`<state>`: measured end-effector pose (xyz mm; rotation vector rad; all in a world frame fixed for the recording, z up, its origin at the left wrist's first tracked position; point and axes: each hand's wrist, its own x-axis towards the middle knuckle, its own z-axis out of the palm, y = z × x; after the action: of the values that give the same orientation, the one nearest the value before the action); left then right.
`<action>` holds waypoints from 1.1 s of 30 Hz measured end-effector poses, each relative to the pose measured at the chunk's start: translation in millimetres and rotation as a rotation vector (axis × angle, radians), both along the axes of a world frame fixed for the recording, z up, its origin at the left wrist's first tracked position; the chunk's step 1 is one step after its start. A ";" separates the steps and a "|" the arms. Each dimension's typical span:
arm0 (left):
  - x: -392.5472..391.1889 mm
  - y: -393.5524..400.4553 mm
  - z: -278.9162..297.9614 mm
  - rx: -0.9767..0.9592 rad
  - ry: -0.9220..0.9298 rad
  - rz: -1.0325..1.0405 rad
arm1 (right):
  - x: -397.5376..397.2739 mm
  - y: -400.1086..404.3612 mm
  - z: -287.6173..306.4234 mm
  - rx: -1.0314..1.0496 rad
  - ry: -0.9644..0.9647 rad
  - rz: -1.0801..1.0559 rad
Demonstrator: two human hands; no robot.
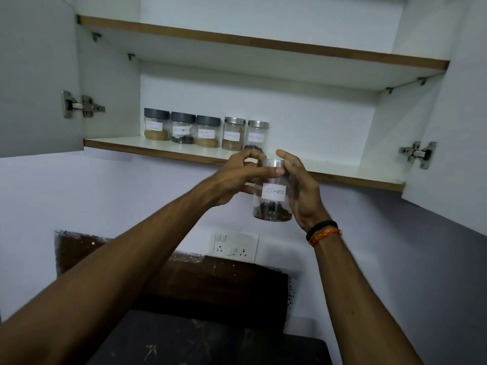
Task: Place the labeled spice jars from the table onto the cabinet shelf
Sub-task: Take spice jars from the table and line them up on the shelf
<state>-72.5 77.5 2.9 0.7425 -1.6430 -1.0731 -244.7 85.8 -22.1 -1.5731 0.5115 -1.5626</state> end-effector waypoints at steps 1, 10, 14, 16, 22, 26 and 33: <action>0.7 -2.2 3.6 -0.002 -0.006 -0.014 | -1.8 -1.6 2.5 -0.014 0.013 -0.003; 6.8 -26.2 51.6 -0.027 -0.080 -0.014 | -19.2 -49.8 31.0 -0.037 0.144 -0.651; 9.0 -46.3 79.2 -0.095 -0.102 0.024 | -30.1 -88.0 31.4 -0.220 0.437 -1.042; 7.2 -59.1 90.6 -0.106 -0.107 0.051 | -36.8 -105.5 32.9 -0.271 0.565 -1.193; 5.8 -107.3 114.2 -0.148 -0.193 0.100 | -40.2 -131.9 31.2 -0.334 0.853 -1.549; -2.9 -145.9 127.7 -0.167 -0.213 0.116 | -39.5 -138.9 27.4 -0.363 0.779 -1.572; -34.6 -190.7 136.9 -0.206 -0.257 0.052 | -40.7 -139.6 22.7 -0.427 0.650 -1.587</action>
<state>-107.1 -113.2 139.8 0.8062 -1.9074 -0.7811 -285.4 -53.8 0.5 -2.0909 2.3208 -2.2317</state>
